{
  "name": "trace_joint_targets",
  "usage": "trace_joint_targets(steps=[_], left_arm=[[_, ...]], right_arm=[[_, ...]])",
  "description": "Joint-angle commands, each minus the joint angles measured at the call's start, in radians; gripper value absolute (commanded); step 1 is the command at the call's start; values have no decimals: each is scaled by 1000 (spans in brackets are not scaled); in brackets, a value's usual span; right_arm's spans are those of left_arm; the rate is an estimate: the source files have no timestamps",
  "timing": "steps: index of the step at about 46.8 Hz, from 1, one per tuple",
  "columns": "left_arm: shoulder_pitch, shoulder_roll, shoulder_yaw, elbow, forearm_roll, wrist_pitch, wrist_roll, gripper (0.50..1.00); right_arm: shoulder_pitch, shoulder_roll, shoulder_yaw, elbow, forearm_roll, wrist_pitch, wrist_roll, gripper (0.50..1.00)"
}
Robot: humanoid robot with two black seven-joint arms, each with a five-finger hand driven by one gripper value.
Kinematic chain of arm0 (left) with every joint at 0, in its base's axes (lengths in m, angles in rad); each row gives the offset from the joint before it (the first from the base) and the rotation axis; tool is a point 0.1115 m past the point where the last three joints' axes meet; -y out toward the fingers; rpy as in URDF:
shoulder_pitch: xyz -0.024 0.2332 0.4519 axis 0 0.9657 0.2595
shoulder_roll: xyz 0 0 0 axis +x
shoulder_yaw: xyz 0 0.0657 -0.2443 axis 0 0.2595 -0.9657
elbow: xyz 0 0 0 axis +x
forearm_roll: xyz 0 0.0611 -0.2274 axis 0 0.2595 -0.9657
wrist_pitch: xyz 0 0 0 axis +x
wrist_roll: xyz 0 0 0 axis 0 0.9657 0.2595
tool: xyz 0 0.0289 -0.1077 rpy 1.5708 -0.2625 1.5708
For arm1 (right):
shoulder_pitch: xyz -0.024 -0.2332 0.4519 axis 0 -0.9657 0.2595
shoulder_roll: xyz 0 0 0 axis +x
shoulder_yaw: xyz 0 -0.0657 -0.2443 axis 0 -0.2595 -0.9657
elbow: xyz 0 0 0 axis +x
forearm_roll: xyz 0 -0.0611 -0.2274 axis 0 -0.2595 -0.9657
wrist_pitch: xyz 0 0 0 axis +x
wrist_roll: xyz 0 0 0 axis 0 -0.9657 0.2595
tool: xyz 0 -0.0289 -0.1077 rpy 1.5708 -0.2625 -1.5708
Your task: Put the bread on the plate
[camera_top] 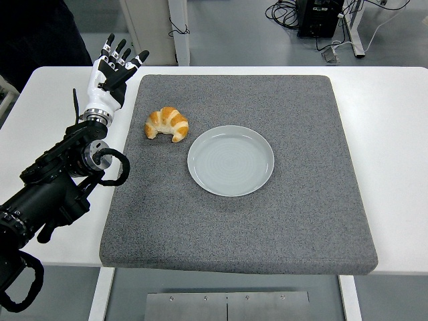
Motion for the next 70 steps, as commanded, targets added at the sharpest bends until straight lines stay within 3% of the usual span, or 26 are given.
trace_joint_targets(steps=[1, 39, 47, 60, 70], left_arm=[[0, 0, 0, 0, -2, -2, -1, 978], [-2, 6, 23, 0, 18, 4, 8, 977], [-9, 11, 119, 0, 36, 33, 8, 977], [-20, 60, 146, -19, 76, 40, 11, 975], [-48, 165, 205, -121, 102, 36, 112, 974]], right_arm=[[0, 0, 0, 0, 0, 0, 0, 1000], [0, 0, 0, 0, 0, 0, 0, 1000], [0, 0, 0, 0, 0, 0, 0, 1000], [0, 0, 0, 0, 0, 0, 0, 1000], [0, 0, 0, 0, 0, 0, 0, 1000]])
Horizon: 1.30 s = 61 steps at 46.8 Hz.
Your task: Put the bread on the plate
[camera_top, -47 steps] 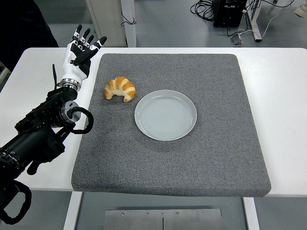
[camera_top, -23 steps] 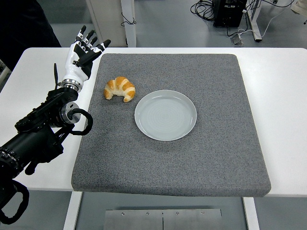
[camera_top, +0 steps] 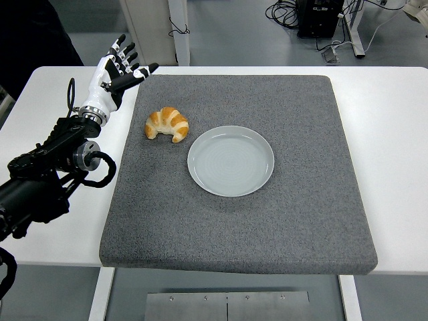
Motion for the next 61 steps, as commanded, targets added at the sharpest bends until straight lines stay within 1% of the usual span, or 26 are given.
trace_joint_targets(steps=[1, 7, 11, 17, 30, 33, 36, 39, 41, 44, 47, 51, 61], left_arm=[[-4, 54, 0, -54, 1, 1, 26, 974], [-25, 74, 7, -87, 7, 1, 33, 974], [-18, 89, 9, -103, 41, -4, 43, 974], [-1, 131, 9, -140, 145, -4, 43, 974], [4, 136, 10, -145, 368, -4, 45, 974], [-2, 143, 10, -148, 418, -13, 48, 974], [-8, 171, 27, -177, 443, -40, 57, 974], [-19, 221, 69, -225, 446, -66, 63, 974], [-33, 252, 96, -258, 446, -70, 63, 974], [-57, 278, 130, -291, 447, -70, 63, 974], [-80, 284, 159, -300, 464, -71, 63, 974], [-97, 286, 182, -300, 535, -71, 63, 974], [-102, 287, 190, -300, 693, -71, 63, 974]], right_arm=[[0, 0, 0, 0, 0, 0, 0, 1000], [0, 0, 0, 0, 0, 0, 0, 1000], [0, 0, 0, 0, 0, 0, 0, 1000], [0, 0, 0, 0, 0, 0, 0, 1000], [0, 0, 0, 0, 0, 0, 0, 1000], [0, 0, 0, 0, 0, 0, 0, 1000], [0, 0, 0, 0, 0, 0, 0, 1000], [0, 0, 0, 0, 0, 0, 0, 1000], [0, 0, 0, 0, 0, 0, 0, 1000], [0, 0, 0, 0, 0, 0, 0, 1000], [0, 0, 0, 0, 0, 0, 0, 1000], [0, 0, 0, 0, 0, 0, 0, 1000], [0, 0, 0, 0, 0, 0, 0, 1000]])
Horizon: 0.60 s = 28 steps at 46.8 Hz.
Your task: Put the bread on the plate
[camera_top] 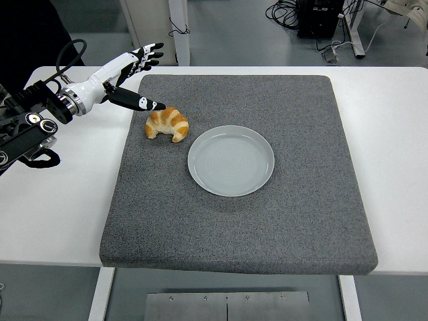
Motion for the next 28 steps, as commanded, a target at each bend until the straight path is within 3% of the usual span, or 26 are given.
trace_joint_targets(steps=[1, 28], left_arm=[[-2, 4, 0, 1, 50, 0, 0, 974], [-15, 11, 15, 20, 374, 18, -3, 974]], right_arm=[[0, 0, 0, 0, 0, 0, 0, 1000], [0, 0, 0, 0, 0, 0, 0, 1000]])
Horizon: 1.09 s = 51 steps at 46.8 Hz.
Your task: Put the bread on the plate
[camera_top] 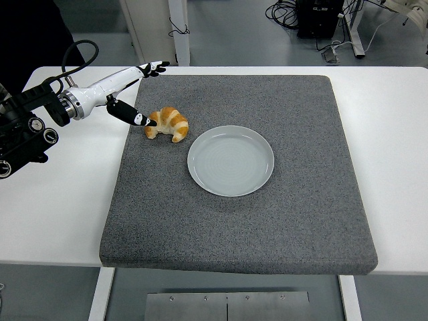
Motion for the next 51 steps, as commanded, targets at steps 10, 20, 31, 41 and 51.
trace_joint_targets(steps=[10, 20, 31, 41, 51], left_arm=[[-29, -32, 47, 73, 48, 31, 0, 972], [-42, -75, 107, 121, 48, 83, -1, 972], [-44, -134, 165, 171, 47, 117, -1, 972], [-55, -154, 188, 202, 47, 128, 2, 971], [-55, -183, 205, 248, 45, 128, 5, 968]], right_arm=[[0, 0, 0, 0, 0, 0, 0, 1000], [0, 0, 0, 0, 0, 0, 0, 1000], [0, 0, 0, 0, 0, 0, 0, 1000], [0, 0, 0, 0, 0, 0, 0, 1000], [0, 0, 0, 0, 0, 0, 0, 1000]])
